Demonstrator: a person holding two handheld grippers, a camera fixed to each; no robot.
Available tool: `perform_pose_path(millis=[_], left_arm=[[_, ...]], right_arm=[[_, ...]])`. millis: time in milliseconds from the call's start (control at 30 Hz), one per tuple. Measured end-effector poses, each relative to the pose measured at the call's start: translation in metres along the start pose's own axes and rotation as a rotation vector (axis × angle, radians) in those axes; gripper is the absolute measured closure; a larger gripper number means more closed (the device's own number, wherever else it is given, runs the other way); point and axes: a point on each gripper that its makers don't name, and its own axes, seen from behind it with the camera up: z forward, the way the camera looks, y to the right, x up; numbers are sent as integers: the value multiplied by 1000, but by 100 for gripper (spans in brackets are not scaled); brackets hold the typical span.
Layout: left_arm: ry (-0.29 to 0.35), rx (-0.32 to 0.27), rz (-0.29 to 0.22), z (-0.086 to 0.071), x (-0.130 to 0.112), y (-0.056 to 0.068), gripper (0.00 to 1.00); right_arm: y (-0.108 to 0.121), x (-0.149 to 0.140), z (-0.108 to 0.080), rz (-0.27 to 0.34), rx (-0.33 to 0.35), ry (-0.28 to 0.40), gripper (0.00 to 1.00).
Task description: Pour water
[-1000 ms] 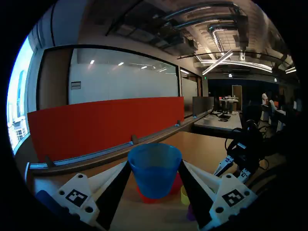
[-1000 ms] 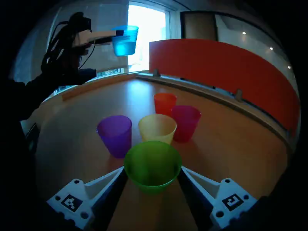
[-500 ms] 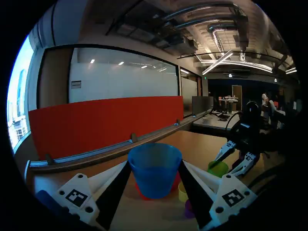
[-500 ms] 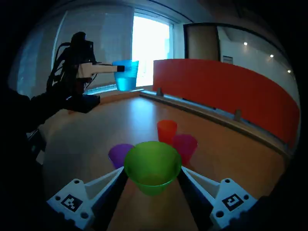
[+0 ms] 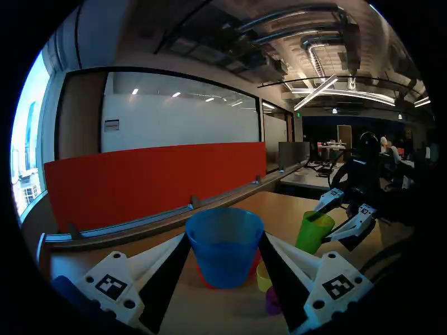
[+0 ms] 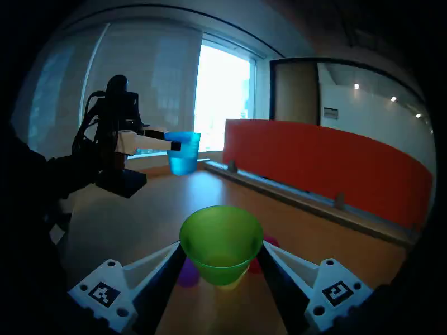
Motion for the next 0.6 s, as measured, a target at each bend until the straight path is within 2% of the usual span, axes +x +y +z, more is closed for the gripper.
perform_pose_path(millis=[600], left_arm=[[8,-8,-7,-8,-1,3,15]], right_arm=[[-4,39,6,15,-18,124,10]])
